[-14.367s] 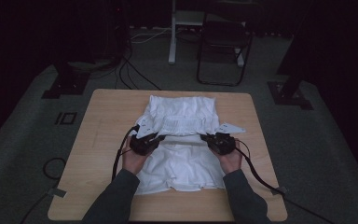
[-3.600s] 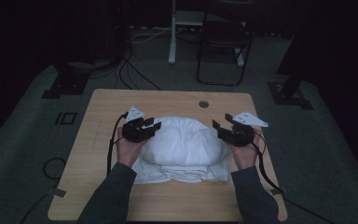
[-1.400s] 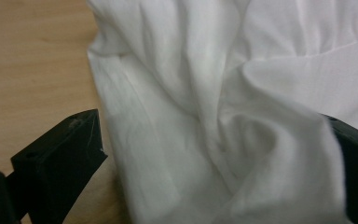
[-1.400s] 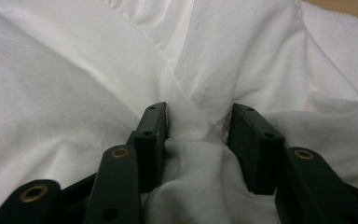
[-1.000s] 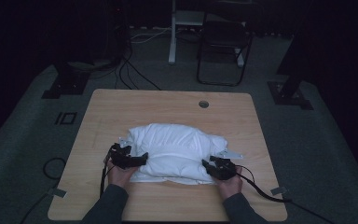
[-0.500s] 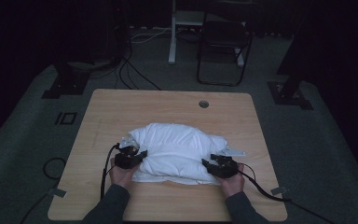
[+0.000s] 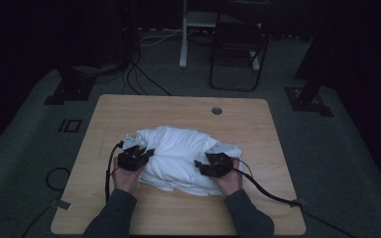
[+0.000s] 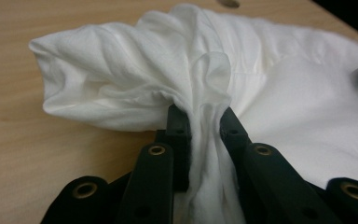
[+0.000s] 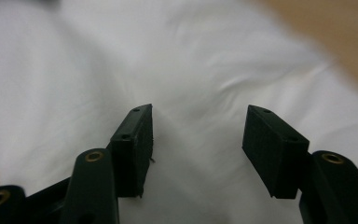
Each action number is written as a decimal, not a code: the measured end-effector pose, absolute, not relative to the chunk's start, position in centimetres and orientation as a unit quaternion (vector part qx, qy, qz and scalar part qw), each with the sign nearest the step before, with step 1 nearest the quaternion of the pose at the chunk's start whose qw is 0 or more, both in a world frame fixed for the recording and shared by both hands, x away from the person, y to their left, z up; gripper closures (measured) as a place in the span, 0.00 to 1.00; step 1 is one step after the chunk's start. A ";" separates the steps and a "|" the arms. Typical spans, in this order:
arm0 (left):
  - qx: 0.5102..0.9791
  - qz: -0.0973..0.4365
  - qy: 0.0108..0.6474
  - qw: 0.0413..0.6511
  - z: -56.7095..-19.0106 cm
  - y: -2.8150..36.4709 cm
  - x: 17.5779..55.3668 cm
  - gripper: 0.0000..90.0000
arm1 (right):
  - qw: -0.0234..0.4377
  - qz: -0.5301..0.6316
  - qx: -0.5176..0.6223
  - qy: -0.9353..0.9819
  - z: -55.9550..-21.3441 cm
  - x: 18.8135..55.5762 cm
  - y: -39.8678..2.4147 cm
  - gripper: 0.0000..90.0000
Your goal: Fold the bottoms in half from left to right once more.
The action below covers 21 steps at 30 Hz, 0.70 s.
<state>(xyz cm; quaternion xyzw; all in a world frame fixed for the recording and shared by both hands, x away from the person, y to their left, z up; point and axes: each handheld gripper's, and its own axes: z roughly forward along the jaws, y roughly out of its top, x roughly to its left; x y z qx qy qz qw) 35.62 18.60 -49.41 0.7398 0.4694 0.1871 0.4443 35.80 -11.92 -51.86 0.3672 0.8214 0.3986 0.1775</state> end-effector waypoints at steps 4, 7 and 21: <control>0.745 0.203 0.446 0.453 -47.7 17.6 35.3 0.89 | 0.176 0.364 0.361 0.840 -55.4 36.7 -9.9 0.50; 0.745 0.206 0.436 0.462 -46.8 16.9 35.3 0.89 | 0.169 0.366 0.365 0.839 -55.3 37.0 -9.8 0.50; 0.756 0.209 0.391 0.482 -44.7 13.6 35.2 0.88 | 0.154 0.374 0.349 0.845 -55.0 38.2 -7.4 0.51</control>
